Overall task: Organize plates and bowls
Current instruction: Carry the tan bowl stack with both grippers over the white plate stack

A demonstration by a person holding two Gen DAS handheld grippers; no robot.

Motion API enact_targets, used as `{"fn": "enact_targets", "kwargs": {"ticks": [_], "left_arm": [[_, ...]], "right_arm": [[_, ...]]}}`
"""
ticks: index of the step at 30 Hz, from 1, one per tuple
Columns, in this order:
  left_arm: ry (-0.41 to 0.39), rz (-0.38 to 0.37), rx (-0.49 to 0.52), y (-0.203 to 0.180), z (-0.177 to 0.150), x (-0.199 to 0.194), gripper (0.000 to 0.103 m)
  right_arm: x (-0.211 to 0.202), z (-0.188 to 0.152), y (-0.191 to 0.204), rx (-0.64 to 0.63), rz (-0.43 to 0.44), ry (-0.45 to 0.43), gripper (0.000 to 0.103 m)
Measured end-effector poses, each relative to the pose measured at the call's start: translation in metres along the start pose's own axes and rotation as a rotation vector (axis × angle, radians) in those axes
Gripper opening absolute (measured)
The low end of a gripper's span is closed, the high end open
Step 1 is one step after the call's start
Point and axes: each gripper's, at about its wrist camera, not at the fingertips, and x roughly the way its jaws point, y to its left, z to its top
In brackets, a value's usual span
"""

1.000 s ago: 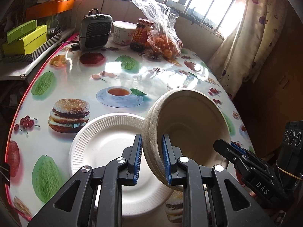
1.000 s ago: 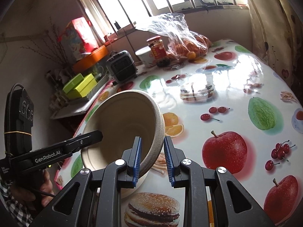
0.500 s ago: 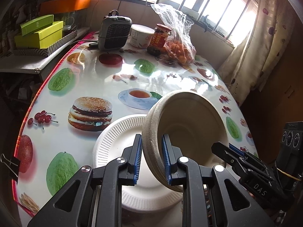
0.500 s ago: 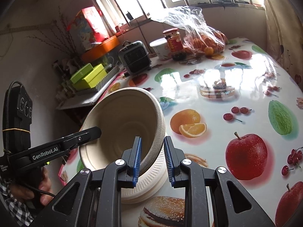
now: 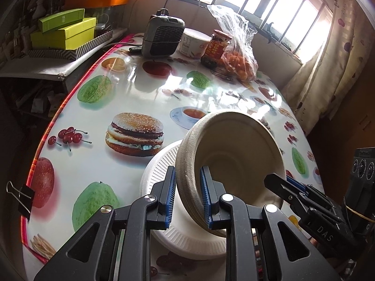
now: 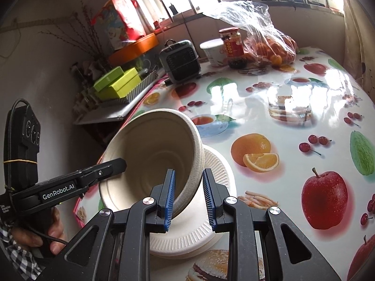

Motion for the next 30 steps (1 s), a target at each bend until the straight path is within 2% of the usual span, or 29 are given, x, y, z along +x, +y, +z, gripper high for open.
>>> {"fn": "enact_targets", "kwargs": {"ticks": [30], "left_arm": [[0.048,-0.002,-0.016,0.008,-0.006,0.016,0.022]], "right_arm": [[0.016,-0.002,-0.004,0.025,-0.017,0.048,0.025]]}}
